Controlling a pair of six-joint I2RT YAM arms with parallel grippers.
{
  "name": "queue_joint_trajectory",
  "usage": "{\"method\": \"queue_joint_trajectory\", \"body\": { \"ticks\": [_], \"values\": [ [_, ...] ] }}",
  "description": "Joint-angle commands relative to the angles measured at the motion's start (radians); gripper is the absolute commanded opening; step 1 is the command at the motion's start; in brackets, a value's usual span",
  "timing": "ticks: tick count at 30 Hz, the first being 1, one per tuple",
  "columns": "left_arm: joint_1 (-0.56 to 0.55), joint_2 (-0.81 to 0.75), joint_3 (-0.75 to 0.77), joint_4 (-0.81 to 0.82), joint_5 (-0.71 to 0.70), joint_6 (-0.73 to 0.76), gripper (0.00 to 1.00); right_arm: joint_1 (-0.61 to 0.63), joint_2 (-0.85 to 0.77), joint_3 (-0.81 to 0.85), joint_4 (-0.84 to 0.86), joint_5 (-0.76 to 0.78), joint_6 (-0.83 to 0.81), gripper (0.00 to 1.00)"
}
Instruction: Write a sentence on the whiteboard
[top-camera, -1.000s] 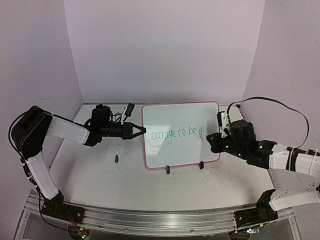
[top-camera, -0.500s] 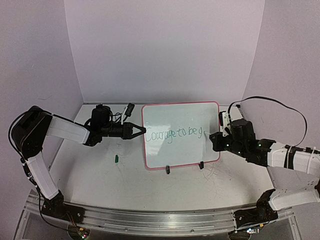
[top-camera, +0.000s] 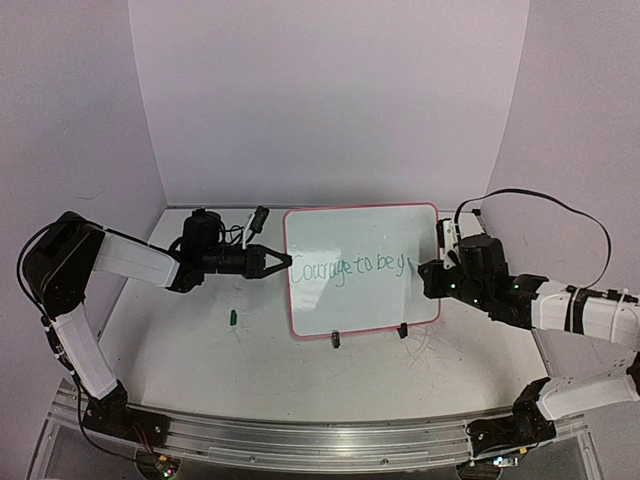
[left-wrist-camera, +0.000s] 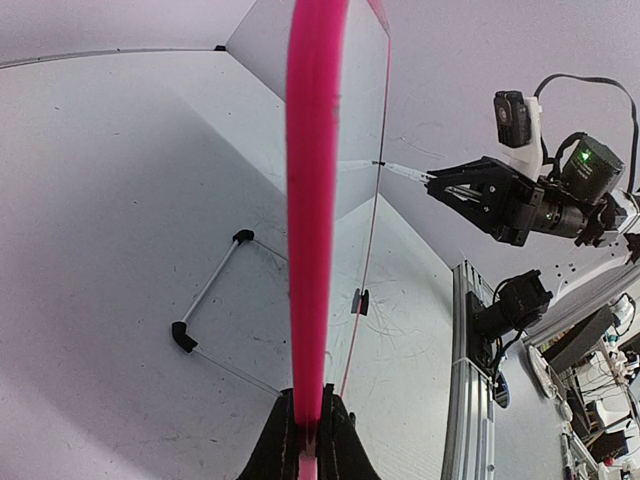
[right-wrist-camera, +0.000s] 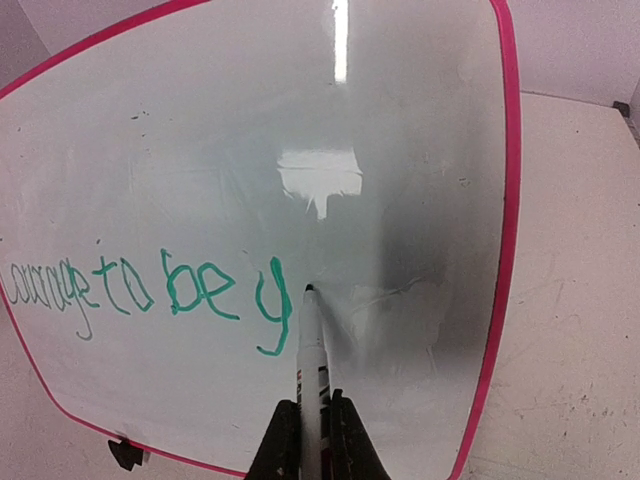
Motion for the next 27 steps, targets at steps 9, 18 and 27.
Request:
{"method": "queue_joint_trajectory", "body": {
  "ticks": [9,18,27],
  "values": [
    [-0.009,0.018,0.023,-0.012,-0.035,0.025,0.00,-0.009,0.032,0.053,0.061,0.018,-0.019,0.00],
    [-0.009,0.013,0.016,-0.012,-0.037,0.025,0.00,-0.008,0.024,0.031,0.045,0.013,-0.015,0.00],
    [-0.009,0.011,0.019,-0.012,-0.038,0.025,0.00,-0.008,0.004,-0.001,0.019,-0.013,0.003,0.00]
  ]
}}
